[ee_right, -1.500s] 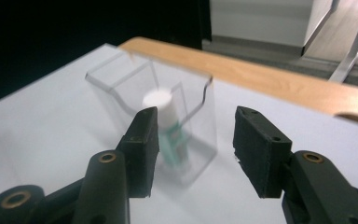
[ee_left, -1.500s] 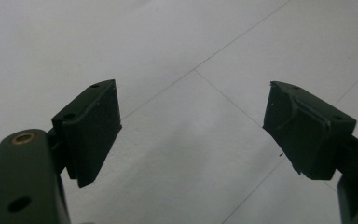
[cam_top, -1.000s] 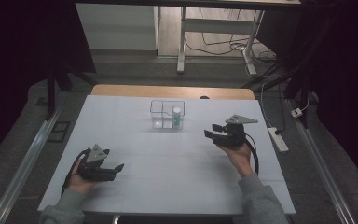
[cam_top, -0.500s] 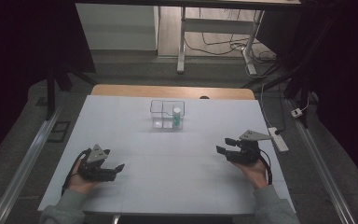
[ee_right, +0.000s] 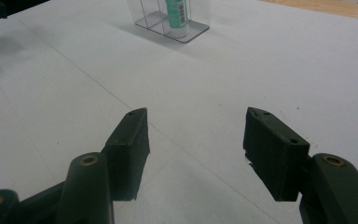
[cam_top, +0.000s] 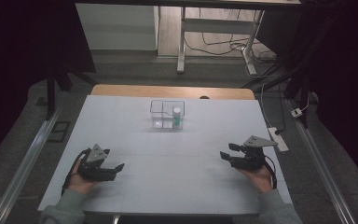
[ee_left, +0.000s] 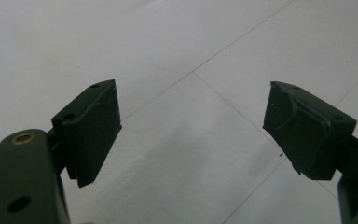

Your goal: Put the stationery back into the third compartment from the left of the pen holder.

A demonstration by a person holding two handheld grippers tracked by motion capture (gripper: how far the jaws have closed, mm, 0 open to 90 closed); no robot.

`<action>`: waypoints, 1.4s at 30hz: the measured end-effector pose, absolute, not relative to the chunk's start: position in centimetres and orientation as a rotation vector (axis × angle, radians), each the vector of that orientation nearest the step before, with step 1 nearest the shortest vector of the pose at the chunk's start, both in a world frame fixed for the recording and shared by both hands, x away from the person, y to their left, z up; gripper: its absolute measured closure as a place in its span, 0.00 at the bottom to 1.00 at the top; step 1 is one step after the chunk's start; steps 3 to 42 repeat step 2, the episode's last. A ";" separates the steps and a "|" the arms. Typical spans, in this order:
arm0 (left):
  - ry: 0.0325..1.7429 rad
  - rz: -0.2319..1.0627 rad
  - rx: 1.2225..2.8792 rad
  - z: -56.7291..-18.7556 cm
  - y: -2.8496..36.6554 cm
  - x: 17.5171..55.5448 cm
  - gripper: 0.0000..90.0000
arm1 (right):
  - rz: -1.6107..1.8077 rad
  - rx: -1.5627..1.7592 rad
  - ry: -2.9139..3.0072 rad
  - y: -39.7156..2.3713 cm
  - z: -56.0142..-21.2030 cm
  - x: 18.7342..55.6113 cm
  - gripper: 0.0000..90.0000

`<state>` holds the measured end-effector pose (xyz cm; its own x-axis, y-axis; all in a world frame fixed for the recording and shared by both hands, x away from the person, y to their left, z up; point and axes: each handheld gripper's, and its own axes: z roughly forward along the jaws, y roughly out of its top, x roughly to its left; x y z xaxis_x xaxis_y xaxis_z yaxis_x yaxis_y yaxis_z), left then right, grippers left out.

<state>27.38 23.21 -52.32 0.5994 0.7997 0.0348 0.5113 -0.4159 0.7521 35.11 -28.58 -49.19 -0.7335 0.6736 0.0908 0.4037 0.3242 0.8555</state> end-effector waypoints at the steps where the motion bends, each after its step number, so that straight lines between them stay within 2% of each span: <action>1: 1.031 0.511 2.104 -52.3 23.2 27.4 0.20 | 1.367 0.966 2.315 -28.6 -49.2 35.1 0.44; 42: 1.031 0.510 2.103 -52.3 23.2 27.4 0.20 | 1.369 0.964 2.317 -28.6 -49.2 35.1 0.44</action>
